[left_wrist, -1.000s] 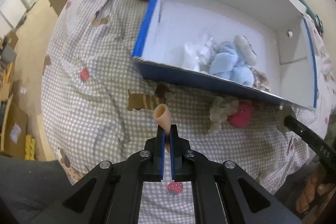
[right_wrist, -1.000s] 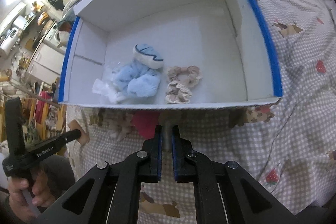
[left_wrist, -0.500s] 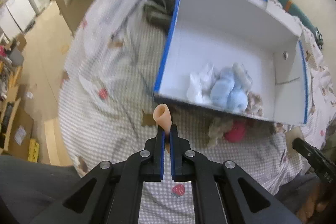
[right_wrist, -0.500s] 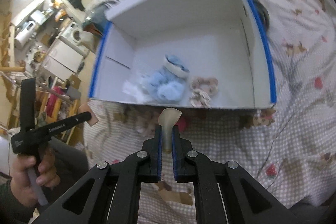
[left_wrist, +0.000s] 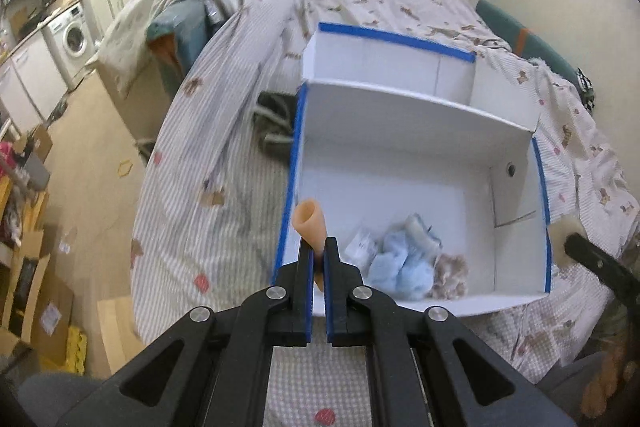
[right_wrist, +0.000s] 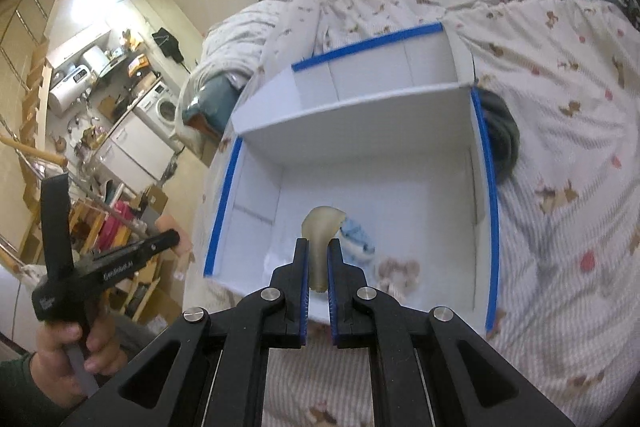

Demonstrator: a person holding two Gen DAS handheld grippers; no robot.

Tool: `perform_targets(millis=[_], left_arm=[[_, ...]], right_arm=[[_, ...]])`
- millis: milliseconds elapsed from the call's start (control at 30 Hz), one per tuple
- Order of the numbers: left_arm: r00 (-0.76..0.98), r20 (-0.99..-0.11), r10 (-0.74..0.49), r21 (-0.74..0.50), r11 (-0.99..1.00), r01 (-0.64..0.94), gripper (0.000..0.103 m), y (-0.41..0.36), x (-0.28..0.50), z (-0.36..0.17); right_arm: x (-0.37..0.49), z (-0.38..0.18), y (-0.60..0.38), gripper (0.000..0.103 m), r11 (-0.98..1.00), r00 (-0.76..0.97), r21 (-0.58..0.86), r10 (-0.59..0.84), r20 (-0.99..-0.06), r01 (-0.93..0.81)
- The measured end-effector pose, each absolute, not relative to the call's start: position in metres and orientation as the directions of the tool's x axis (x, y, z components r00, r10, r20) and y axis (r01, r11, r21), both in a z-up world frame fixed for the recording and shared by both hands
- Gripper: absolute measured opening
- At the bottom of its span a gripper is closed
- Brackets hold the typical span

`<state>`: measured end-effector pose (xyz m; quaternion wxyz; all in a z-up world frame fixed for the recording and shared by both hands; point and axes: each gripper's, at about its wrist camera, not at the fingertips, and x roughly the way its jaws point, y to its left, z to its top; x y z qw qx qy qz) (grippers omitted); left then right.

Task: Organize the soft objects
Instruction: 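Carry the tan toy over the box and open the left tool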

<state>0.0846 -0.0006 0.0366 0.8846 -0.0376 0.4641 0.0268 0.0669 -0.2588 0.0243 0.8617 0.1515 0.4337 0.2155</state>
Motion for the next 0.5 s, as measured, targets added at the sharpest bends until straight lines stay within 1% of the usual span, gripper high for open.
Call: perform_targets(millis=[167,333,500], left_arm=[[0.575,-0.818,0.019,0.0,0.999,-0.034,0.004,-0.02,0.108,0.031],[0.558,-0.829,0.02,0.024,1.0,-0.001,0.004,-0.036,0.134,0.015],[0.544,-0.839,0.004,0.021,0.999,0.025,0.004,-0.051,0.152,-0.004]], right_arm=[[0.095,0.023,-0.261,0.009,0.851,0.569,0.472,0.511,-0.644,-0.231],[0.117,0.0,-0.262,0.009,0.857,0.57,0.482,0.49,-0.659,-0.18],[0.124,-0.037,-0.267,0.009,0.856,0.52,0.501,0.488,-0.701,-0.126]])
